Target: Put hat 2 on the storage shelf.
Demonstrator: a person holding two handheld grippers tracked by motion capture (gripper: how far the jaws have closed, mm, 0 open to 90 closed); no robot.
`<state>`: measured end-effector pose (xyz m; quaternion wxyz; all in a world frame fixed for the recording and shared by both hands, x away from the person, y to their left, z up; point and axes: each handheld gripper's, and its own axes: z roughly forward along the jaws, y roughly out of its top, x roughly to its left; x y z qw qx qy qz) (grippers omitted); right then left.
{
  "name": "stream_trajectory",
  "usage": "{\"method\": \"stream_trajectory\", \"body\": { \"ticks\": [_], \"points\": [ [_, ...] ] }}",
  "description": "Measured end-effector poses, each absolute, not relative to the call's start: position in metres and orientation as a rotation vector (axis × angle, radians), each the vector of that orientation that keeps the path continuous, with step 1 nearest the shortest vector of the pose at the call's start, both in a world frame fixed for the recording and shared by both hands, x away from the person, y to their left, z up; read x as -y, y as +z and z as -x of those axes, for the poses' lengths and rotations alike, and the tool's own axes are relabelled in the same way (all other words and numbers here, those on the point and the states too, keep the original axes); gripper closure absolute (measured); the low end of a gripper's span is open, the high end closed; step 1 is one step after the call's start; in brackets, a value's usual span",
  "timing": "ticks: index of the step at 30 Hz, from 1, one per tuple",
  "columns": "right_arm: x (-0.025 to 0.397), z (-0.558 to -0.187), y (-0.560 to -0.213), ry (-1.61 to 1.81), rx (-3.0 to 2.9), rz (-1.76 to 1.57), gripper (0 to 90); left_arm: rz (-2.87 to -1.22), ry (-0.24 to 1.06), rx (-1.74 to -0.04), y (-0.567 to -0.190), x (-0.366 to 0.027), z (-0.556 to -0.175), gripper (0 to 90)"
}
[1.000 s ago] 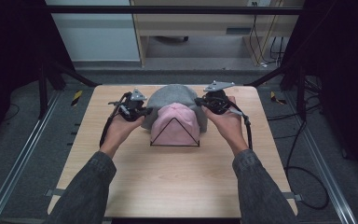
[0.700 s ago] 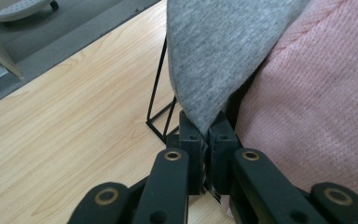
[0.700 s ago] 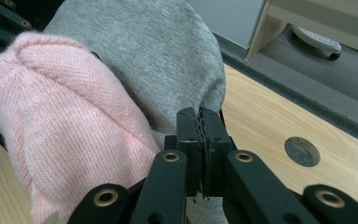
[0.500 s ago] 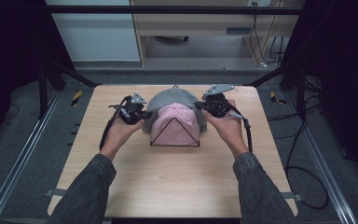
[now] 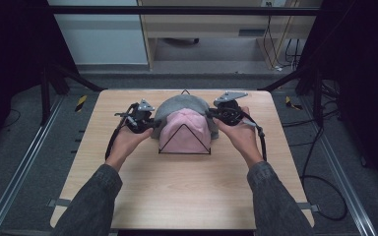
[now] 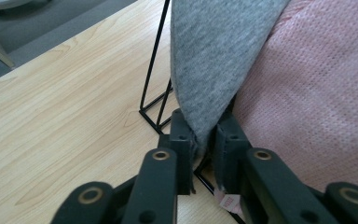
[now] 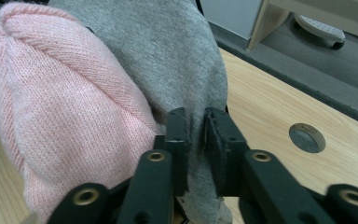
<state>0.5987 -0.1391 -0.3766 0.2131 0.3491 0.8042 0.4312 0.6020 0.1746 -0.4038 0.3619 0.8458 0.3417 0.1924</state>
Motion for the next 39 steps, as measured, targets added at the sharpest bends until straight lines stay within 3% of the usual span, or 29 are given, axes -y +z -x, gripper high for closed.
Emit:
{"method": "stream_trajectory", "body": {
  "ticks": [8, 23, 26, 29, 37, 39],
  "points": [
    [0.145, -0.592, -0.37, 1.179, -2.219, -0.973, 63.1, -2.161, 0.505, -0.892, -0.404, -0.176, -0.6, 69.9],
    [0.143, -0.593, -0.372, 1.158, -2.232, -0.986, 56.1, -2.144, 0.53, -0.905, -0.398, -0.178, -0.597, 59.5],
    [0.144, -0.591, -0.372, 1.154, -2.218, -0.993, 51.1, -2.143, 0.546, -0.911, -0.397, -0.179, -0.596, 53.5],
    [0.146, -0.588, -0.372, 1.14, -2.208, -1.002, 43.7, -2.126, 0.563, -0.931, -0.395, -0.181, -0.592, 40.7],
    [0.157, -0.57, -0.369, 1.171, -2.172, -1.018, 30.1, -2.092, 0.591, -0.961, -0.381, -0.191, -0.576, 18.2],
    [0.159, -0.564, -0.364, 1.183, -2.161, -1.018, 26.1, -2.082, 0.591, -0.967, -0.377, -0.193, -0.57, 16.9]
  ]
}}
